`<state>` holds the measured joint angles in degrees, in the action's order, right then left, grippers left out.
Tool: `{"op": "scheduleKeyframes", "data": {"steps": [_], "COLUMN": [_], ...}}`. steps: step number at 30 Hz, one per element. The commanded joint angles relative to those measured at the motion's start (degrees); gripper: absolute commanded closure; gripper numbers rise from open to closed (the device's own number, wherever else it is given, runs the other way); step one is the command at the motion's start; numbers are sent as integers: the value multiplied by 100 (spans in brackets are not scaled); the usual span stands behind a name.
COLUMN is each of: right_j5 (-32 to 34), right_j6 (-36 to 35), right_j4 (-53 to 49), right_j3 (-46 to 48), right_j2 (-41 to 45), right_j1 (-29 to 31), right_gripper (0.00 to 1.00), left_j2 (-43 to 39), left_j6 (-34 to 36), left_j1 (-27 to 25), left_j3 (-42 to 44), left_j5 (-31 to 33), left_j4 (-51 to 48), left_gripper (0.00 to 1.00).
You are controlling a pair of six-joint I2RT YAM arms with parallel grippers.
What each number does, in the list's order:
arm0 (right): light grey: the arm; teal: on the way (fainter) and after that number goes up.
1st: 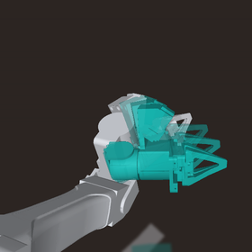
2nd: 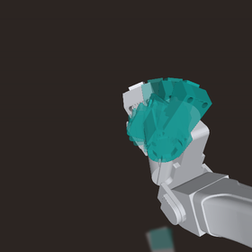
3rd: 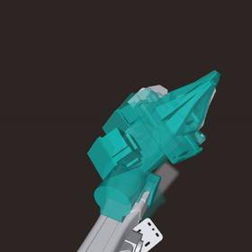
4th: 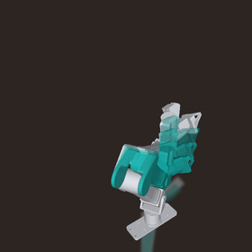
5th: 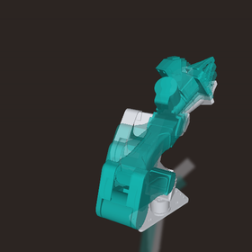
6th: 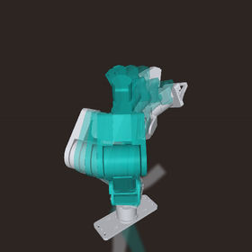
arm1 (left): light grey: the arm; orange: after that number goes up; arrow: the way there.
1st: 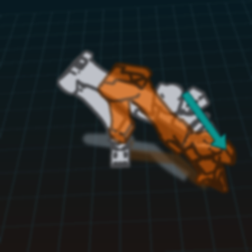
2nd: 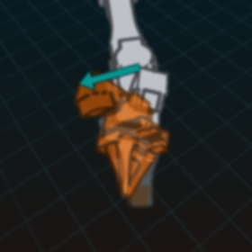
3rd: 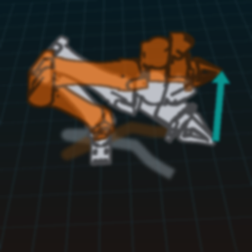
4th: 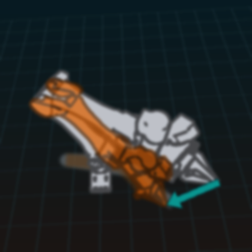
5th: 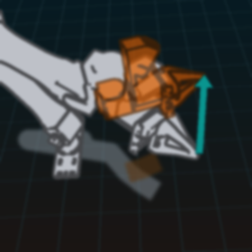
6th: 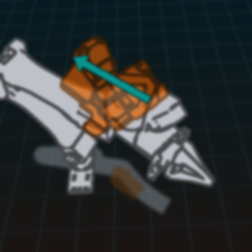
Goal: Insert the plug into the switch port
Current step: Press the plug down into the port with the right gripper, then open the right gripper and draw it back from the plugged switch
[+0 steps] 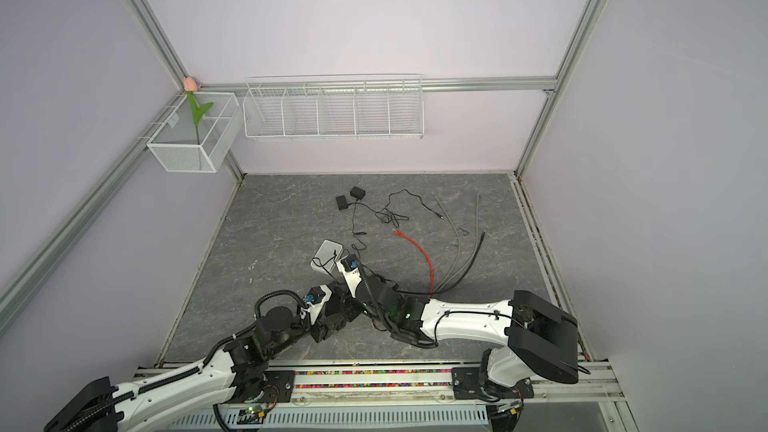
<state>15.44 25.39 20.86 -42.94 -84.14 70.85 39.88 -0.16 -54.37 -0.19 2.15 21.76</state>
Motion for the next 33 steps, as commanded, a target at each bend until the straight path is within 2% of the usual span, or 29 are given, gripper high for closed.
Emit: {"op": "scheduleKeyframes", "data": {"steps": [1, 20, 33], "right_j5": [-1031, -675, -575], "right_j6": [254, 835, 753], "right_j4": [-1966, -1507, -1953], "right_j3": [350, 673, 475], "right_j2": [-640, -1200, -1067], "right_j1": [445, 720, 720], "right_gripper": [93, 93, 93], "left_j2": [-262, -465, -624], "left_j6": [470, 497, 511], "left_j1": [-118, -118, -109], "left_j3": [-220, -51, -79], "left_j5": [-605, -505, -431], "left_j4": [5210, 5159, 4793], "left_gripper": [100, 100, 100]}}
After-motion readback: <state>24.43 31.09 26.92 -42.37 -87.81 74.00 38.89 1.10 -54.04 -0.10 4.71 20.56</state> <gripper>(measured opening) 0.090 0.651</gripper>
